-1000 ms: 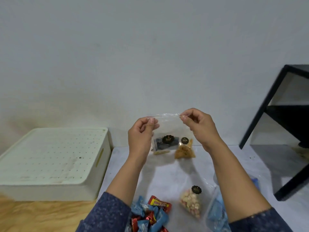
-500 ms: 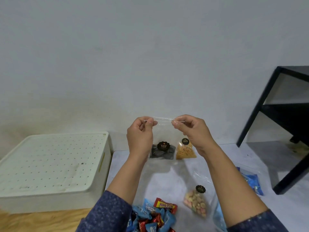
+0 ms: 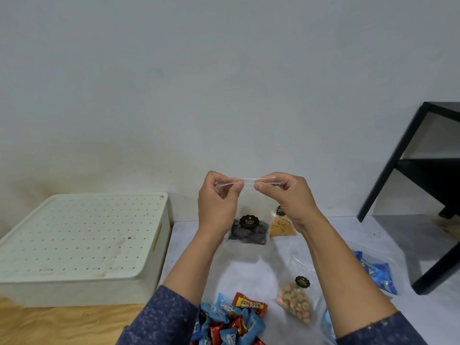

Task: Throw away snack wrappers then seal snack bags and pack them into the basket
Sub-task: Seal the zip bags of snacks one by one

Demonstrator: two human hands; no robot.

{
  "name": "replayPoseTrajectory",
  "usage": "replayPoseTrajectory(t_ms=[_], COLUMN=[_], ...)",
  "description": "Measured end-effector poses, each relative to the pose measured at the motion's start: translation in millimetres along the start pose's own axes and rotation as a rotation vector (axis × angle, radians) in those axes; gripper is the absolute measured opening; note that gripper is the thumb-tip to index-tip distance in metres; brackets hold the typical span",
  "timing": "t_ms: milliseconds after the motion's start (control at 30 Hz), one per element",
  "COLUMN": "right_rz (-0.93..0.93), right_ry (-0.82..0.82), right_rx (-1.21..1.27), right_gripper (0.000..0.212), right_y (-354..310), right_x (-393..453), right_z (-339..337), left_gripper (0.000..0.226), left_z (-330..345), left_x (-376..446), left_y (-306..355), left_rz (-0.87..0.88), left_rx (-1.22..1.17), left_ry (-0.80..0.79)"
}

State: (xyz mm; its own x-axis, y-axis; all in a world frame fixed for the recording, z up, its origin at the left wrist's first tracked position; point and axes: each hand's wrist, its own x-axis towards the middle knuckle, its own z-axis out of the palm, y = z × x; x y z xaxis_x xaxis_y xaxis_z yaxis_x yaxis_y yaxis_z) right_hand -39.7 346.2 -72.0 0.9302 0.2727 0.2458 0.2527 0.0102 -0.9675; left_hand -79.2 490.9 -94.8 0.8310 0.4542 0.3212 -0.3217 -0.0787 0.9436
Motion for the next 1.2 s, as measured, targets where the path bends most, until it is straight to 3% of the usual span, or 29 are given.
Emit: replayPoseTrajectory(t_ms=[333,533,633,733,967,1100,1200], right_rz=[0.029,-0.028,-0.059,-0.065,-0.171,-0.207,-0.173], right_ry=[-0.033,0.003,-0.005,-0.005,-0.071,-0.093,-0.046], right_rx=[0.011,-0.081,-0.115,-0.133,-0.113,-0.281,-0.272], right_gripper=[0.012,0.011,0.009,0.008,0.035,0.027,0.025], right_y=[-3.3,-1.2,-0.6,-1.5,-3.9,-7.8,-9.4], right_x=[-2.0,-5.2,-7.4,-6.7,-4.0,-1.6,-0.2], right_z=[2.2,0.7,2.0,2.6,4.8,10.2,14.2], left_gripper=[0.029,0.019,0.029,0.017,0.026,0.026,0.029], left_z=[0.7,2.3,3.9,3.4,-2.5,-8.9,-13.7], left_x=[-6.2,-9.5,-9.6,-7.7,-5.3,-0.8,1.6], left_y=[4.5,9.6,12.0,10.3,6.8,5.6,4.0], left_rz=[0.008,-0.073,-0.097,-0.108,-0.080,-0.050,-0.016], left_rx=[0.042,0.066,0.044,0.047,0.026,0.056,0.089], left_ry=[-0.043,-0.116,-0.113,-0.121,-0.158,-0.153,-0.169])
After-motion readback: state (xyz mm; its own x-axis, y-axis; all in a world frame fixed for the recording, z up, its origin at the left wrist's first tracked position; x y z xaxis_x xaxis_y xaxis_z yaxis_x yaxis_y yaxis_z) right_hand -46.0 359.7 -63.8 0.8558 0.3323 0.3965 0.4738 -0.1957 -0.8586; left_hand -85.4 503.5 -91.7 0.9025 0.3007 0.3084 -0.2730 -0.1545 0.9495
